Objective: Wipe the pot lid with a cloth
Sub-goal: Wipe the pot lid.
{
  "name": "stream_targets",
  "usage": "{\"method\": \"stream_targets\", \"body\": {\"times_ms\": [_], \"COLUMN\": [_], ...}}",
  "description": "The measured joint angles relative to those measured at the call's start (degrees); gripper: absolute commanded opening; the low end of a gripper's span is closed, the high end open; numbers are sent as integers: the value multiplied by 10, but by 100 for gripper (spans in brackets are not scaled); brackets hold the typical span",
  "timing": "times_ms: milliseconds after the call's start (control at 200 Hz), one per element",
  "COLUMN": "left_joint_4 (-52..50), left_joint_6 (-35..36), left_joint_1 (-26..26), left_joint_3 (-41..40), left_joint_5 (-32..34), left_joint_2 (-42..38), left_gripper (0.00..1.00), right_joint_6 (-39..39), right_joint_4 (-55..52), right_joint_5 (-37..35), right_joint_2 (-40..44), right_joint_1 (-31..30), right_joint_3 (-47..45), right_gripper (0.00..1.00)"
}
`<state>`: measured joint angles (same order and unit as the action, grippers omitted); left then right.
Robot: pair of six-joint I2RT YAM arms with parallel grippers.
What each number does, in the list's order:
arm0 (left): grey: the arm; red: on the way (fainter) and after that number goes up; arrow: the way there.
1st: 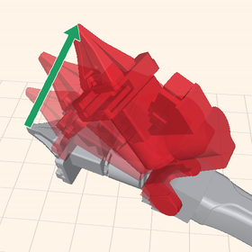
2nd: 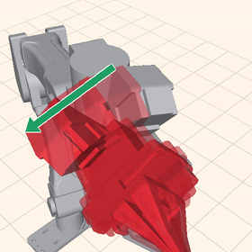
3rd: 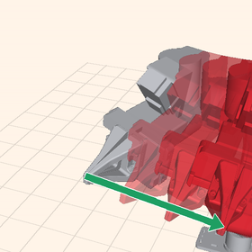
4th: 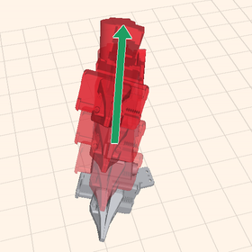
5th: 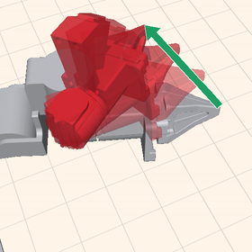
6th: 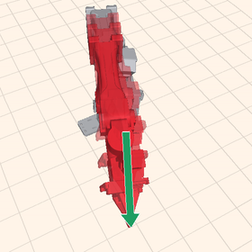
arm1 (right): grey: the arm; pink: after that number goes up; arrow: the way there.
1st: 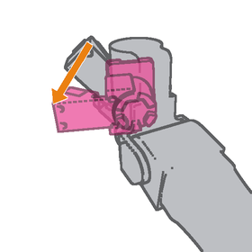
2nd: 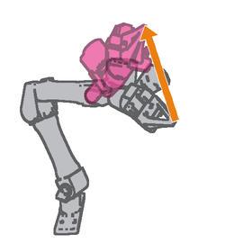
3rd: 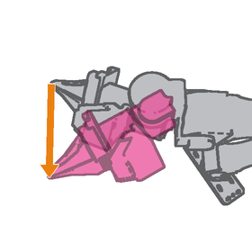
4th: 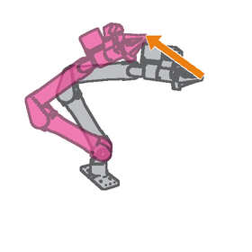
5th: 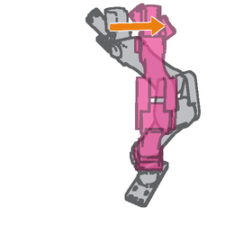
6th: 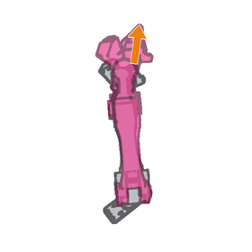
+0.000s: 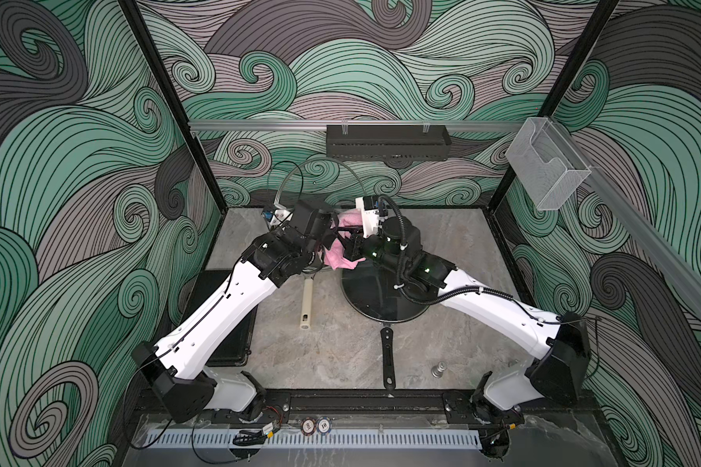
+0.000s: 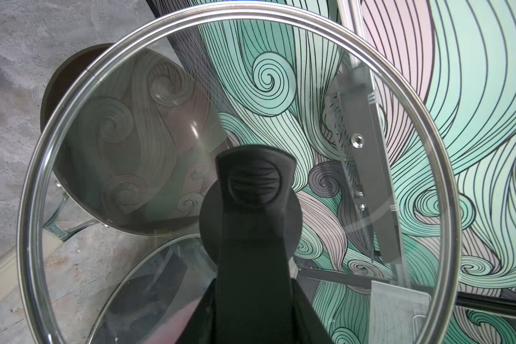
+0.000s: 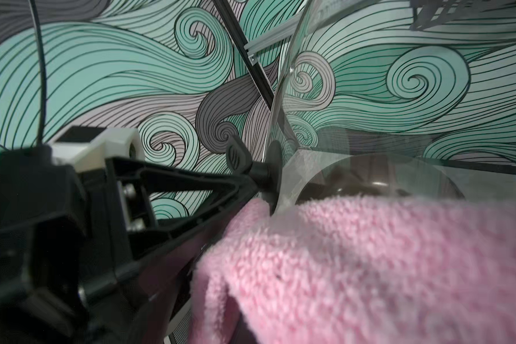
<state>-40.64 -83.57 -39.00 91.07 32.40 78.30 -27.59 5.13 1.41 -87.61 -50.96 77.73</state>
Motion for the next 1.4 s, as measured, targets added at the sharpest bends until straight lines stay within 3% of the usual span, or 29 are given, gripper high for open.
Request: {"method": "stream_targets", "body": {"times_ms": [230, 500, 856, 1401], "left_joint_4": [21, 39, 60, 48], "left_joint_6": [-20, -65, -90, 30], "left_joint_1": [1, 7, 10, 7], "left_joint_3": [0, -19, -33, 0], "left_joint_5": [23, 28, 16, -39], "left_joint_2": [-6, -19, -19, 17], "left_gripper": [0, 0, 0, 0], "right_joint_6": [12, 19, 52, 83], "right_joint_4": [-5, 90, 86, -20], "right_joint_5": [-1, 0, -55, -48], "right_joint_2": [-16, -50, -56, -13], "right_joint_1": [-18, -19, -18, 27], "right_joint_3": [-1, -4, 0, 27], "right_gripper": [0, 0, 0, 0]}}
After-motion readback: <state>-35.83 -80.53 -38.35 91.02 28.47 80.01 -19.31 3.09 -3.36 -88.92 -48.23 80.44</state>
